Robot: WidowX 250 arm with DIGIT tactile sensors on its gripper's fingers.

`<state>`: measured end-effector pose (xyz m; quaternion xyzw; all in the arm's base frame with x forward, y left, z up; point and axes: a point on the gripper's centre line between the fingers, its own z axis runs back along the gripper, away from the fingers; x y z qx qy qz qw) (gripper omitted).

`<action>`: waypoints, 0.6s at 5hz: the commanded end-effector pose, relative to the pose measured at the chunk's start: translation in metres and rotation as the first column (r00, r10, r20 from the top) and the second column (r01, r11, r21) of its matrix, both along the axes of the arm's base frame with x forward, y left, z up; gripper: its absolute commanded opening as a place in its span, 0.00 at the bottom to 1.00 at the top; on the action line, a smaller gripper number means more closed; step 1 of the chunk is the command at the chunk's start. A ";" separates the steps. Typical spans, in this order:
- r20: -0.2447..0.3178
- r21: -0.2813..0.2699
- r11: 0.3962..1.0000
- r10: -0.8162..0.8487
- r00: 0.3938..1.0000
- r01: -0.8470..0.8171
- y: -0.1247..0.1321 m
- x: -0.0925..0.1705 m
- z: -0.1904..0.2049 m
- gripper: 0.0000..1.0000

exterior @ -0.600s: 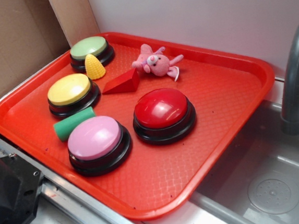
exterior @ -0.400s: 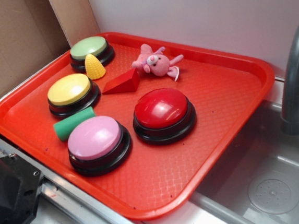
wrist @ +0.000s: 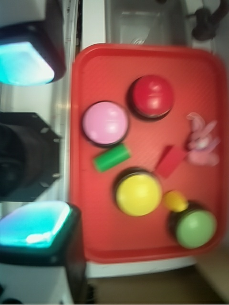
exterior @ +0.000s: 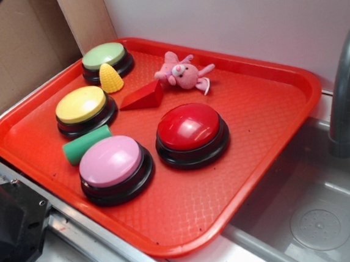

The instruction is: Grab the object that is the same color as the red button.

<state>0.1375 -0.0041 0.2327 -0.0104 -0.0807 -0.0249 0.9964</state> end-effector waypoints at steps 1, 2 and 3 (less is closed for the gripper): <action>0.154 0.055 0.962 -0.272 0.950 0.267 0.015 0.063 -0.044 1.00; 0.198 0.121 0.924 -0.382 0.903 0.364 0.015 0.096 -0.072 1.00; 0.226 0.166 0.864 -0.503 0.834 0.476 0.011 0.118 -0.101 1.00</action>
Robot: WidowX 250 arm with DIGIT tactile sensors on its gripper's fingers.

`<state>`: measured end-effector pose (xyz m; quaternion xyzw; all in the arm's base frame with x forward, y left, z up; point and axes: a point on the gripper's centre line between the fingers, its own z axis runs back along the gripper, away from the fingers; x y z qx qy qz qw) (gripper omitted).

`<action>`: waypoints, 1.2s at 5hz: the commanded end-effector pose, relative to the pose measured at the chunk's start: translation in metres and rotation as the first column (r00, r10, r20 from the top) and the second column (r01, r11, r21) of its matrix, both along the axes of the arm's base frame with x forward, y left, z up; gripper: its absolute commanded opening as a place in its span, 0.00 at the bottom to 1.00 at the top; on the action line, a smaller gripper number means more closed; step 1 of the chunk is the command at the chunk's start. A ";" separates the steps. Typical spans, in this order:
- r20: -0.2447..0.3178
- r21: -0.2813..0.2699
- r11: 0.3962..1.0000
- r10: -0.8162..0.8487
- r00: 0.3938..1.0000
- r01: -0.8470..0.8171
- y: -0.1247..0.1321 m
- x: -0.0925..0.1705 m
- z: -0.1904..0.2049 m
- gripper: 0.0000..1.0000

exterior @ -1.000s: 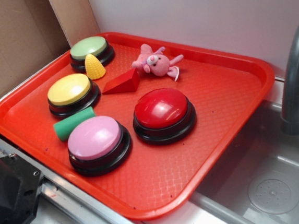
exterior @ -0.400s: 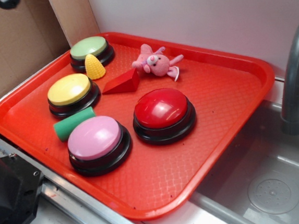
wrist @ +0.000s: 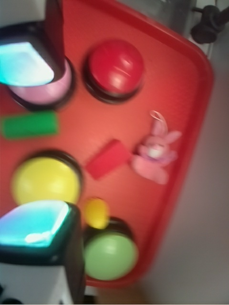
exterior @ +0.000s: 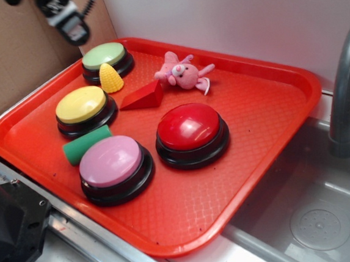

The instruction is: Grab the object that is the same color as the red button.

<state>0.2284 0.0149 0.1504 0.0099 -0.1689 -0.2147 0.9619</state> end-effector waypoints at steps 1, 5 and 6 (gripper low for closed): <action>0.063 0.066 0.968 -0.245 0.968 0.241 -0.007 0.054 -0.063 1.00; -0.083 -0.039 0.894 -0.448 0.890 0.446 -0.005 0.067 -0.124 1.00; -0.074 -0.021 0.897 -0.442 0.894 0.442 -0.008 0.065 -0.124 0.46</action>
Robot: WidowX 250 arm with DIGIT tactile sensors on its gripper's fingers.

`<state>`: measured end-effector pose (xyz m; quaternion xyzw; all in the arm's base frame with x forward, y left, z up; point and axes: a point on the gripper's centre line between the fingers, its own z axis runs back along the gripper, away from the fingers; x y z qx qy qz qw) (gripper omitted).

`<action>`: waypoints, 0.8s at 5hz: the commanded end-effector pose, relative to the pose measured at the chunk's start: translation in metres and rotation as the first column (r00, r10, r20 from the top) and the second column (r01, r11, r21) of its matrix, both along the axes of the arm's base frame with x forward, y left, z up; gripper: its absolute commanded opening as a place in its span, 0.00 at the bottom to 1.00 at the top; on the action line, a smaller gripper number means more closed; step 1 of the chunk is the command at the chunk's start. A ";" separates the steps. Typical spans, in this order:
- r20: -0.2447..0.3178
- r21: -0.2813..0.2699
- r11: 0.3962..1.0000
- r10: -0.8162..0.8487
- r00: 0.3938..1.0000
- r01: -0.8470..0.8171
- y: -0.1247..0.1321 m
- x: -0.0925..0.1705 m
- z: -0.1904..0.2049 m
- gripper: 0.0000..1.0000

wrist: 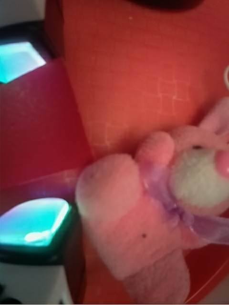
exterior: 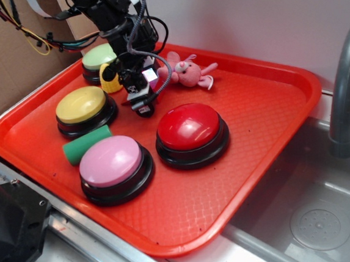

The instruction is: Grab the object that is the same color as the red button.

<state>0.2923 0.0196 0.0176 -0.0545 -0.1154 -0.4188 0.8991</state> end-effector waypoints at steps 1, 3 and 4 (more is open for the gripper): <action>0.061 0.029 1.000 -0.003 0.998 0.001 -0.014 0.001 0.012 0.00; 0.043 -0.010 0.970 0.244 0.969 -0.243 -0.023 0.004 0.070 0.00; 0.044 -0.005 0.880 0.475 0.879 -0.476 -0.032 0.000 0.106 0.00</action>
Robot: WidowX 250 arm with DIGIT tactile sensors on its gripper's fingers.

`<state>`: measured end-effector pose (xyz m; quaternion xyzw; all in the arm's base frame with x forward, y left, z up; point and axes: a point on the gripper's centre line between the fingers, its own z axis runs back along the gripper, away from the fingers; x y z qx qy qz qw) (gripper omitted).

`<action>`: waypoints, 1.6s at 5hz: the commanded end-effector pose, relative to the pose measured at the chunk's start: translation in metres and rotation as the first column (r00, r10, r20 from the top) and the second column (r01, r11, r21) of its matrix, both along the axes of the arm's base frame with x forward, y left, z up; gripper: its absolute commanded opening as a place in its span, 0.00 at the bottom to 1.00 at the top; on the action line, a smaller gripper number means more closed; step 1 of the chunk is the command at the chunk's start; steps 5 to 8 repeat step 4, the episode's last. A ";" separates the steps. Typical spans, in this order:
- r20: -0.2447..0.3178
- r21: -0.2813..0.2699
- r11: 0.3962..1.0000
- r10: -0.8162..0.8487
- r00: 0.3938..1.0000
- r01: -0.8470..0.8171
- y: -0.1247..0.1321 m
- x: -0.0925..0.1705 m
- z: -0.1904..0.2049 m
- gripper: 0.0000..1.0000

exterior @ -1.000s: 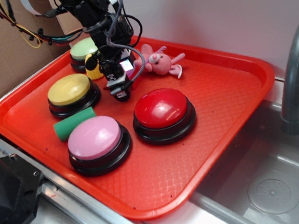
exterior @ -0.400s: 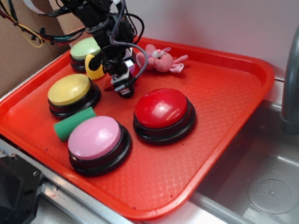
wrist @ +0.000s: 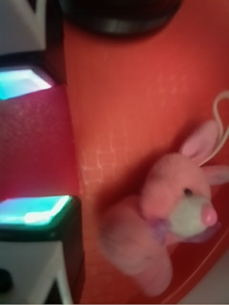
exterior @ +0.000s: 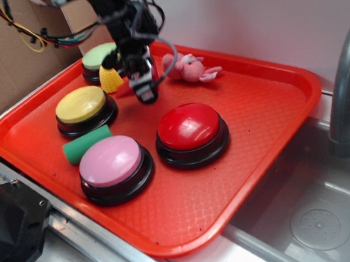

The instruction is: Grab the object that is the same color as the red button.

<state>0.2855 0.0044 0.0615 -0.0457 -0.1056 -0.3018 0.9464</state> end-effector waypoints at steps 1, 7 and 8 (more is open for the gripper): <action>0.019 0.002 0.880 0.475 0.880 -0.475 -0.022 -0.006 0.096 0.00; 0.060 0.000 0.666 0.745 0.665 -0.746 -0.021 -0.037 0.144 0.00; 0.060 0.000 0.666 0.745 0.665 -0.746 -0.021 -0.037 0.144 0.00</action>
